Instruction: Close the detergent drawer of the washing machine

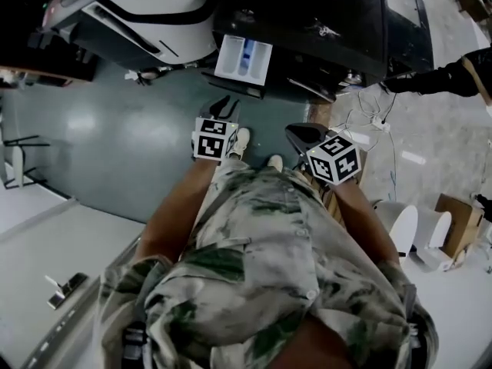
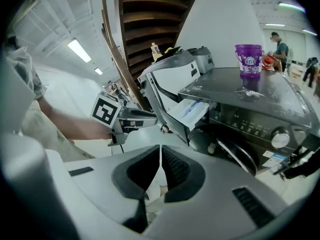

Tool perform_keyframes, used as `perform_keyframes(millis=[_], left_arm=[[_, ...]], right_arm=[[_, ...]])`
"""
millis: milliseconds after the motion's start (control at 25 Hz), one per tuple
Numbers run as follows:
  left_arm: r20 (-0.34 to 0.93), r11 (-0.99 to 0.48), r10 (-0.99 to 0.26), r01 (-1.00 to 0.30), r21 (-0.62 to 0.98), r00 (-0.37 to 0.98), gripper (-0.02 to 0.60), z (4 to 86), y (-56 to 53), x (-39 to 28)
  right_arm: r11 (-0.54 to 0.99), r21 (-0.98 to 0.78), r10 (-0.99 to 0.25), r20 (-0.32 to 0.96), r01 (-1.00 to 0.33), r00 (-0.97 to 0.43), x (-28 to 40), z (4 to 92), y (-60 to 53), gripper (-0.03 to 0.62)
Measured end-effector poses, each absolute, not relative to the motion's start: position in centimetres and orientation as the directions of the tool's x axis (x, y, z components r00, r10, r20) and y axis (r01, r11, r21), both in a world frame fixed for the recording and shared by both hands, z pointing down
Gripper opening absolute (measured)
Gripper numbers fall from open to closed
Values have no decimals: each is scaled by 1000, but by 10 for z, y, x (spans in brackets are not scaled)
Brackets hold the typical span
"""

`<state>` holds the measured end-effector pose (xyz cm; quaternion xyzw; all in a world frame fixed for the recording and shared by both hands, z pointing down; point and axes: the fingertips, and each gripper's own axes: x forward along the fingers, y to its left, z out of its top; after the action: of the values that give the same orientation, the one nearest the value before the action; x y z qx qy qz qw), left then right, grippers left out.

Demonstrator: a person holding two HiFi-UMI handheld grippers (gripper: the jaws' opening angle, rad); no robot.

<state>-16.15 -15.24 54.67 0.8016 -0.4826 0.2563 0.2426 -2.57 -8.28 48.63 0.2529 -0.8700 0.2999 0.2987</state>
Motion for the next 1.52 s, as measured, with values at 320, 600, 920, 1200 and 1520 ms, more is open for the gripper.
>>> perform_keyframes(millis=[320, 600, 920, 1200, 1520], left_arm=[[675, -412, -630, -902, 127, 383, 124, 562, -181, -170], [702, -409, -609, -905, 120, 368, 127, 579, -194, -169], [725, -411, -590, -905, 109, 355, 130, 589, -202, -166], [728, -413, -589, -905, 103, 351, 129, 591, -204, -166], [730, -416, -585, -903, 104, 354, 130, 592, -212, -165]], right_arm=[[669, -369, -276, 683, -645, -677, -39, 488, -103, 32], [654, -367, -278, 696, -661, -662, -35, 492, -111, 32], [640, -368, -282, 704, -674, -652, -29, 494, -118, 32], [633, -371, -282, 706, -679, -650, -27, 496, -122, 32], [626, -368, -289, 709, -687, -643, -25, 498, -126, 32]])
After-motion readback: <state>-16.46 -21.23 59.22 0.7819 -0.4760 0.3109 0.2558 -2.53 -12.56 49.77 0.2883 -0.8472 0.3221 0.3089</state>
